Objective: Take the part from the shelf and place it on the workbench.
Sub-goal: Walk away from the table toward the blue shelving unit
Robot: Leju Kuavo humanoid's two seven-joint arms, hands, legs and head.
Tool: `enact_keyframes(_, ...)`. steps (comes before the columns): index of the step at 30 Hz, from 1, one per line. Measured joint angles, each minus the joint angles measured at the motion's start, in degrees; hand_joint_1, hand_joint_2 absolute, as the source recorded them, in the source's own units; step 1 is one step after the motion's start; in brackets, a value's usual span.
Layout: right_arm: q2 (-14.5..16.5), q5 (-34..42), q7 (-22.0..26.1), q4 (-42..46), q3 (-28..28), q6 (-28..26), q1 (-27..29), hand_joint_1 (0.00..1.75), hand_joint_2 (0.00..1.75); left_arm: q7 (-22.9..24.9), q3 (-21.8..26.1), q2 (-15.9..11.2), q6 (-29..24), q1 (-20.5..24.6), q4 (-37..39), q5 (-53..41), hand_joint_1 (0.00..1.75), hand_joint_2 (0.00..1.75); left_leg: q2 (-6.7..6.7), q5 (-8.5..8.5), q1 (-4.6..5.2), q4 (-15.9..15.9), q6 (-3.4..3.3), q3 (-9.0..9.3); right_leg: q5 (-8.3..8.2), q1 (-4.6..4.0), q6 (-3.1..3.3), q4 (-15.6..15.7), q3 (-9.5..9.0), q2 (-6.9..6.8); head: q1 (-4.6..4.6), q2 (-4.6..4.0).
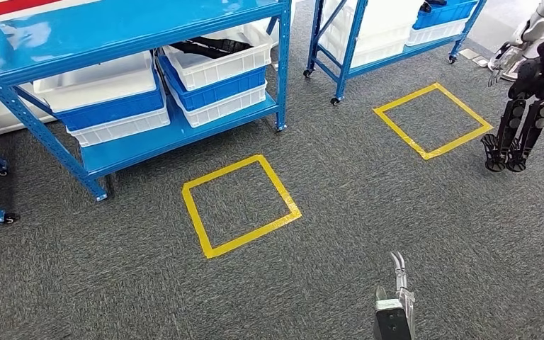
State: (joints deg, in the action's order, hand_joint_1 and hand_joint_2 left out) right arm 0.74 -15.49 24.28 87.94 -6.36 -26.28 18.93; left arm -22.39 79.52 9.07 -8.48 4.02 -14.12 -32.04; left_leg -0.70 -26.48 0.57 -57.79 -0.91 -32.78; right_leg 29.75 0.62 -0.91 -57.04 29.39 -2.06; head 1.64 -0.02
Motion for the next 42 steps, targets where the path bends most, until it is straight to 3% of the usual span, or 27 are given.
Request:
enact_keyframes(5, 0.8, -2.8, -0.2, 0.4, 1.1, 1.6, 0.8, 0.00, 0.00, -0.5, 0.0, -0.1, -0.1, 0.0, 0.0, 0.5, 0.00, 0.00, 0.01, -0.01, 0.06, 0.0, -0.09, -0.02, -0.10, 0.06, -0.16, 0.1, -0.50, 0.01, 0.01, 0.00)
enact_keyframes(8, 1.0, -8.7, -2.9, -1.4, 1.9, 1.9, -0.2, 0.00, 0.00, -0.7, 0.0, -0.1, -0.8, 0.1, 0.0, 0.7, 0.00, 0.00, 0.00, -0.03, 0.05, 0.0, -0.15, 0.06, -0.06, 0.06, -0.23, 0.1, -0.37, 0.01, 0.01, 0.00)
enact_keyframes(12, 1.1, -20.8, -8.5, -13.3, 3.4, 1.2, -5.2, 0.00, 1.75, -1.0, 0.0, -0.2, -2.4, 0.4, 0.0, 0.3, 0.00, 0.00, 0.01, -0.13, -0.02, 0.0, -0.28, 0.33, 0.11, 0.04, -0.47, 0.1, -0.36, 0.01, 0.02, 0.00)
enact_keyframes(16, 1.1, -27.6, -14.3, -37.1, 5.8, -2.4, -13.7, 0.00, 1.75, -1.6, -0.1, -0.2, -1.2, 0.7, 0.0, -0.4, 0.00, 0.00, 0.03, -0.08, -0.04, 0.0, -0.34, 0.49, 0.11, 0.02, -0.53, 0.1, -0.53, -0.06, 0.03, 0.00)
enact_keyframes(19, 1.3, -34.2, -22.7, -52.1, 5.9, -5.0, -17.5, 0.00, 1.75, -2.1, -0.2, -0.1, 0.3, 0.7, 0.0, -0.6, 0.00, 0.00, 0.18, -0.03, -0.04, 0.0, -0.42, 0.45, 0.11, 0.03, -0.56, 0.1, -0.78, -0.20, 0.02, 0.00)
enact_keyframes(22, 2.0, -37.8, -26.9, -61.1, 5.2, -5.2, -19.2, 0.00, 1.75, -2.4, -0.3, -0.1, 0.5, 0.7, 0.0, -1.0, 0.00, 0.00, 0.28, -0.31, 0.02, 0.0, -1.16, 0.19, -0.08, 0.83, -1.14, 0.7, -1.21, -0.39, 0.14, 0.00)
enact_keyframes(24, 2.4, -39.4, -29.1, -64.8, 4.4, -4.2, -20.0, 0.00, 1.75, -2.6, -0.4, 0.0, 0.5, 0.7, 0.0, -1.1, 0.00, 0.00, 0.46, 0.23, -0.56, 1.8, -1.91, 1.26, 0.16, 0.64, -1.37, 0.5, -1.26, -0.30, 0.02, 0.00)
enact_keyframes(26, 2.6, -40.5, -30.9, -67.8, 3.6, -3.0, -20.7, 0.00, 1.75, -2.6, -0.5, 0.1, 0.5, 0.7, 0.0, -1.1, 0.00, 0.00, 0.66, 0.91, -1.13, 3.5, -2.39, 2.60, 1.97, 0.49, -0.93, -3.9, 0.84, 0.64, -0.26, 0.00)
enact_keyframes(28, 2.7, -40.8, -31.8, -70.1, 3.2, -2.2, -20.9, 0.00, 1.75, -2.6, -0.5, 0.2, 0.5, 0.8, 0.1, -1.1, 0.00, 0.00, 1.00, 0.83, -1.16, 3.7, -2.58, 2.93, 4.68, 0.75, -0.62, -11.8, 5.31, 1.57, -0.44, 0.00)
enact_keyframes(29, 2.7, -40.8, -32.0, -70.9, 3.1, -1.9, -20.8, 0.00, 1.75, -2.6, -0.5, 0.3, 0.4, 0.8, 0.1, -1.1, 0.00, 0.00, 1.27, 0.67, -1.20, 3.7, -2.49, 3.03, 5.34, 0.91, -0.83, -14.6, 7.25, 1.75, -0.53, 0.00)
enact_keyframes(30, 2.6, -40.7, -32.2, -71.6, 3.1, -1.7, -20.8, 0.00, 1.75, -2.5, -0.5, 0.3, 0.4, 0.8, 0.1, -1.1, 0.00, 0.00, 1.57, 0.47, -1.29, 3.6, -2.27, 3.20, 5.04, 1.13, -1.36, -15.5, 8.20, 1.82, -0.55, 0.00)
enact_keyframes(31, 2.5, -40.7, -32.3, -72.2, 3.1, -1.6, -20.8, 0.00, 1.75, -2.3, -0.5, 0.4, 0.4, 0.8, 0.2, -1.1, 0.00, 0.00, 1.85, 0.19, -1.45, 3.5, -1.90, 3.43, 3.77, 1.40, -2.13, -14.1, 8.00, 1.84, -0.57, 0.00)
enact_keyframes(33, 2.3, -40.7, -32.5, -73.1, 3.1, -1.5, -21.0, 0.00, 1.75, -1.9, -0.5, 0.5, 0.4, 0.8, 0.4, -1.1, 0.00, 0.00, 2.25, -0.78, -1.94, 2.6, -0.81, 3.76, -0.07, 2.12, -3.82, -6.9, 5.20, 1.82, -0.66, 0.00)
enact_keyframes(34, 2.2, -40.7, -32.5, -73.5, 3.1, -1.4, -21.2, 0.00, 1.75, -1.7, -0.5, 0.5, 0.3, 0.8, 0.4, -1.1, 0.00, 0.00, 2.40, -1.56, -2.05, 1.9, -0.15, 3.67, -1.33, 2.28, -4.01, -3.8, 3.80, 1.93, -0.82, 0.00)
enact_keyframes(36, 2.2, -40.9, -32.7, -74.0, 3.1, -1.3, -21.6, 0.00, 1.75, -1.4, -0.5, 0.5, 0.3, 0.9, 0.4, -1.1, 0.00, 0.00, 2.55, -2.78, -2.04, 0.8, 0.75, 3.39, -1.83, 2.21, -3.07, -1.6, 2.57, 2.08, -1.00, 0.00)
enact_keyframes(37, 2.1, -41.0, -32.7, -74.1, 3.0, -1.3, -21.8, 0.00, 1.75, -1.3, -0.5, 0.5, 0.2, 0.9, 0.5, -1.1, 0.00, 0.00, 2.61, -3.11, -2.06, 0.7, 0.94, 3.34, -1.58, 2.00, -2.25, -1.7, 2.50, 2.18, -1.04, 0.00)
enact_keyframes(39, 2.0, -41.0, -32.8, -74.4, 3.0, -1.2, -22.1, 0.00, 1.75, -1.2, -0.4, 0.6, 0.2, 0.9, 0.5, -1.1, 0.00, 0.00, 2.39, -3.49, -2.40, 0.2, 1.16, 3.34, -1.30, 1.90, -1.26, -2.0, 2.28, 2.14, -0.97, 0.00)
enact_keyframes(40, 2.0, -41.1, -32.8, -74.4, 3.0, -1.2, -22.2, 0.00, 1.75, -1.2, -0.4, 0.6, 0.2, 1.0, 0.5, -1.1, 0.00, 0.00, 2.08, -4.15, -2.54, -1.0, 1.30, 2.85, -1.16, 1.87, -0.90, -2.0, 2.09, 2.12, -0.92, 0.00)
enact_keyframes(42, 2.0, -41.1, -32.9, -74.5, 3.0, -1.2, -22.4, 0.00, 1.75, -1.2, -0.4, 0.6, 0.2, 1.0, 0.5, -1.0, 0.00, 0.00, 1.27, -7.10, -2.60, -7.5, 1.54, -0.64, -0.76, 1.61, -0.24, -1.9, 1.67, 2.00, -0.87, 0.00)
